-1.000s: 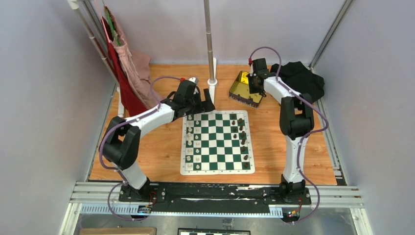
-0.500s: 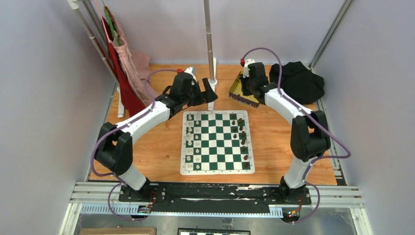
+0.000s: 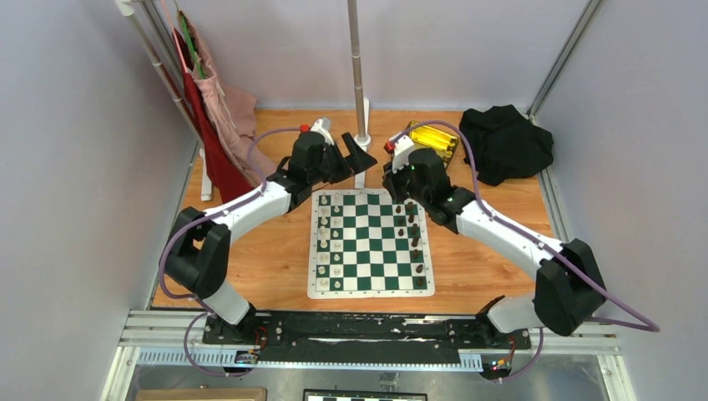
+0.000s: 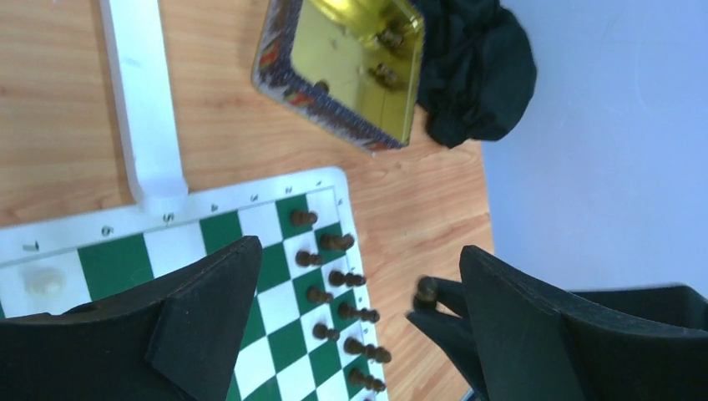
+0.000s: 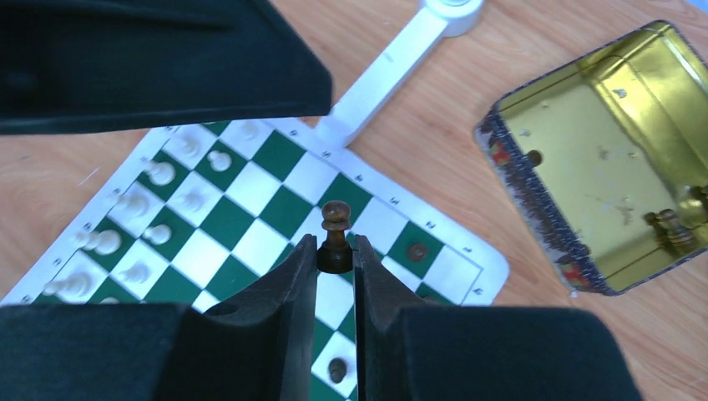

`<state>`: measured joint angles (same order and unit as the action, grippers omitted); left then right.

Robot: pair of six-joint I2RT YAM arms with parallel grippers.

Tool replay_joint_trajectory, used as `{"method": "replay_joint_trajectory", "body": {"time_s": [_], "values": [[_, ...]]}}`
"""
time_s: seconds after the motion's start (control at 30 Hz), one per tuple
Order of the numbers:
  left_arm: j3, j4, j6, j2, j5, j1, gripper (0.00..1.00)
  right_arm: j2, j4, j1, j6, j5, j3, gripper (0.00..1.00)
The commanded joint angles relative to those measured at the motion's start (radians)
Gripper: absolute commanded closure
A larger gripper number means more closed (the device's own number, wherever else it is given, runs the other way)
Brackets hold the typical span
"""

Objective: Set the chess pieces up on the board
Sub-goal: Place the chess piece on the chessboard.

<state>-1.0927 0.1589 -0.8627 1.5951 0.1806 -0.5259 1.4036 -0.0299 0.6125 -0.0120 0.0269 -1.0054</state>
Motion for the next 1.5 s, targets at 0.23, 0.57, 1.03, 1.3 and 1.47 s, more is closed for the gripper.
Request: {"method": "replay_joint_trajectory", "body": {"time_s": [0.23, 0.57, 1.03, 1.3, 1.47], "values": [[0.184, 0.154, -0.105, -0.12, 0.037, -0.028, 0.08, -0.145, -0.158, 0.097, 0.044, -0.026, 0.167, 0.94], [0.197, 0.154, -0.116, -0.166, 0.049, -0.056, 0.21, -0.109, -0.229, 0.121, 0.046, -0.026, 0.187, 0.96], [0.189, 0.179, -0.131, -0.122, 0.039, -0.105, 0.35, -0.116, -0.284, 0.127, 0.028, -0.061, 0.207, 0.98], [0.164, 0.179, -0.131, -0.087, 0.036, -0.126, 0.39, -0.113, -0.303, 0.129, 0.021, -0.053, 0.206, 0.99], [0.15, 0.184, -0.134, -0.069, 0.036, -0.131, 0.43, -0.108, -0.303, 0.127, 0.017, -0.046, 0.203, 1.0]]}}
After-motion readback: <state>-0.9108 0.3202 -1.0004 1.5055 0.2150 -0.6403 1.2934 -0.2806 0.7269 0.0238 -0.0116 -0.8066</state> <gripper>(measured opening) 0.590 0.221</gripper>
